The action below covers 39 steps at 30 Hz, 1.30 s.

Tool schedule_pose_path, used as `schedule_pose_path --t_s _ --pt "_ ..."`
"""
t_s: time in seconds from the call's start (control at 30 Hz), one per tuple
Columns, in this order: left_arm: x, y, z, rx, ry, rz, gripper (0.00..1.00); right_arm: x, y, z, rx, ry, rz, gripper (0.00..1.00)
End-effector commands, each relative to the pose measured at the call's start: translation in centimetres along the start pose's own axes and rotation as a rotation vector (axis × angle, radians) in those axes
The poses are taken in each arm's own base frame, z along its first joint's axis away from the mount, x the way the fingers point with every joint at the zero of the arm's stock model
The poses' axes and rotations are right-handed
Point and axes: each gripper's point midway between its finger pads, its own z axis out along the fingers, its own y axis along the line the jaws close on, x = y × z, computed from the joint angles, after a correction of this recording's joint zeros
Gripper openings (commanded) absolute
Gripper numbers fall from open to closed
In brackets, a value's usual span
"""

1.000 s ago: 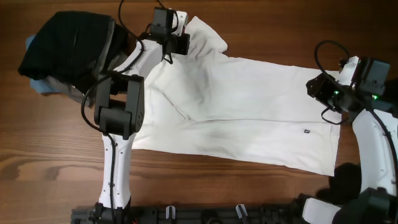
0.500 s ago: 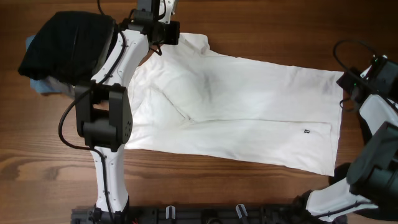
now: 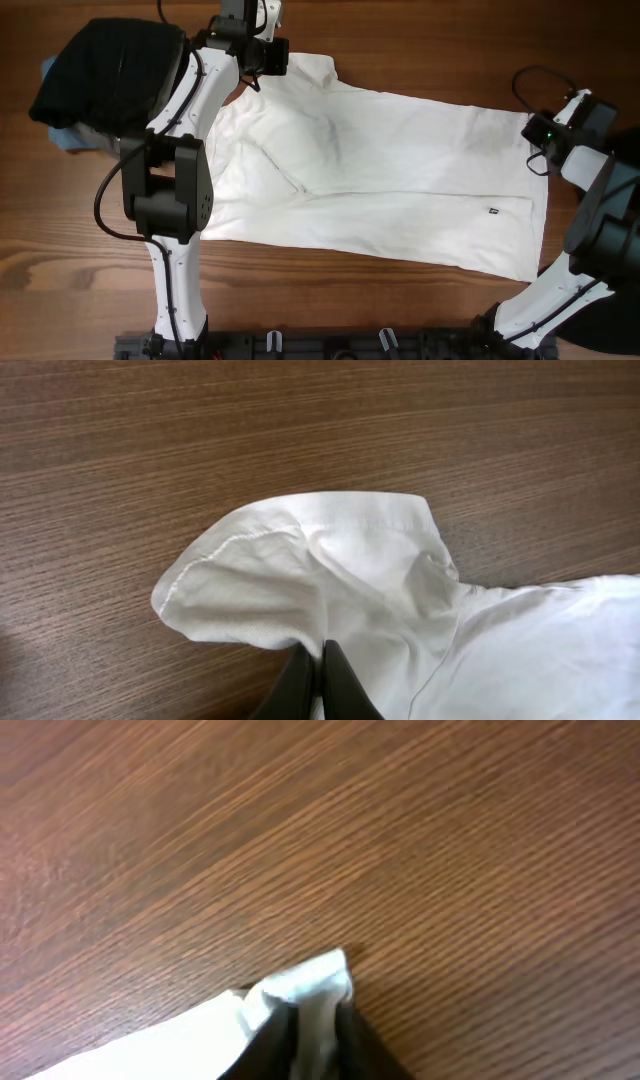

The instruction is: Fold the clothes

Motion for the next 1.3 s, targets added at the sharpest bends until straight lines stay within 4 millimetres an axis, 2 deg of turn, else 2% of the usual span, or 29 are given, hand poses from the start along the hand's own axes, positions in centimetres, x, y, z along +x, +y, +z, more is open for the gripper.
schedule_pose_path --t_s 0.0,0.1,0.17,0.23,0.33,0.43,0.47,0.53,0.63,0.77,0.83,0.97,1.13,1.2,1.27 --pt "-1.6 0.1 -2.0 -0.039 -0.049 0.005 0.04 -1.2 0.6 -2.0 -0.03 -0.01 0.068 0.04" --pt "-2.2 -0.1 -2.9 -0.042 -0.07 0.011 0.04 -3.8 1.6 -5.3 -0.036 -0.071 0.055 0.04" --pt "-2.8 -0.4 -4.0 -0.041 -0.087 0.014 0.04 -6.3 2.3 -8.7 -0.024 -0.147 0.042 0.04" --pt "-3.0 -0.6 -4.7 -0.043 -0.093 0.023 0.04 -6.9 2.2 -10.7 0.013 -0.166 0.054 0.04" --pt "-2.3 0.6 -5.7 -0.122 -0.063 0.012 0.04 -5.5 0.6 -11.9 0.112 -0.113 0.088 0.04" --pt "0.0 1.8 -5.8 -0.189 0.03 -0.006 0.04 -3.3 0.1 -11.8 0.139 -0.026 0.106 0.04" --pt "1.3 2.5 -6.1 -0.227 0.079 -0.015 0.04 -1.7 -0.5 -12.0 0.162 0.031 0.163 0.04" --pt "2.6 3.9 -6.8 -0.289 0.133 -0.03 0.04 -0.5 -1.3 -12.4 0.188 0.081 0.211 0.04" --pt "4.9 5.9 -8.0 -0.319 0.227 -0.079 0.04 0.4 -2.0 -14.1 0.214 0.117 0.232 0.04" --pt "7.6 7.2 -9.3 -0.337 0.334 -0.126 0.04 1.2 -3.0 -16.4 0.245 0.145 0.272 0.04" --pt "9.1 7.4 -10.0 -0.34 0.398 -0.144 0.04 2.1 -4.0 -17.0 0.271 0.179 0.302 0.04" --pt "11.9 6.6 -11.3 -0.321 0.528 -0.169 0.04 3.7 -6.8 -18.4 0.401 0.227 0.335 0.04" --pt "15.2 6.6 -13.8 -0.385 0.684 -0.231 0.04 3.9 -7.0 -18.5 0.41 0.231 0.339 0.04" --pt "16.1 6.3 -14.6 -0.386 0.732 -0.239 0.04 3.9 -7.0 -18.5 0.41 0.232 0.339 0.04" --pt "16.6 6.9 -15.3 -0.427 0.76 -0.228 0.04 4.0 -7.0 -18.5 0.411 0.237 0.336 0.04"
